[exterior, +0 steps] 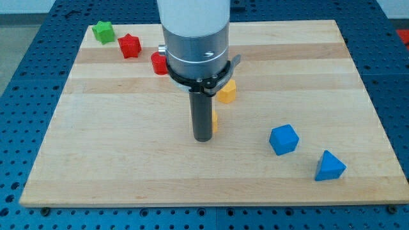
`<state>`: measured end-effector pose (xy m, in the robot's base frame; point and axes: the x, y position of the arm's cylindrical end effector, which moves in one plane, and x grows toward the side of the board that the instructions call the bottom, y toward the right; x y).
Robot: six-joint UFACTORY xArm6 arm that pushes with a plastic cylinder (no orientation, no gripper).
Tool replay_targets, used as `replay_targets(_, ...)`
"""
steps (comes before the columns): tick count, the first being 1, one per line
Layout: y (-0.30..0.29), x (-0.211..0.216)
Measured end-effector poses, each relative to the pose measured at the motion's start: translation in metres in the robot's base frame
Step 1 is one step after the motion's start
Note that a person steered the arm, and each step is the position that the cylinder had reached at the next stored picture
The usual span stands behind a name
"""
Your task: Move the yellow heart below the yellow hexagon
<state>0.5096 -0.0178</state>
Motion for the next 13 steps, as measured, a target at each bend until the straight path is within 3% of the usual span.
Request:
replay_targets(3, -0.064, -0.004)
replay_targets(6, 0.004, -0.03)
replay_targets(8, -0.014, -0.006)
replay_targets(12, 0.066, -0.012)
replay_targets(13, 0.053, -0.011)
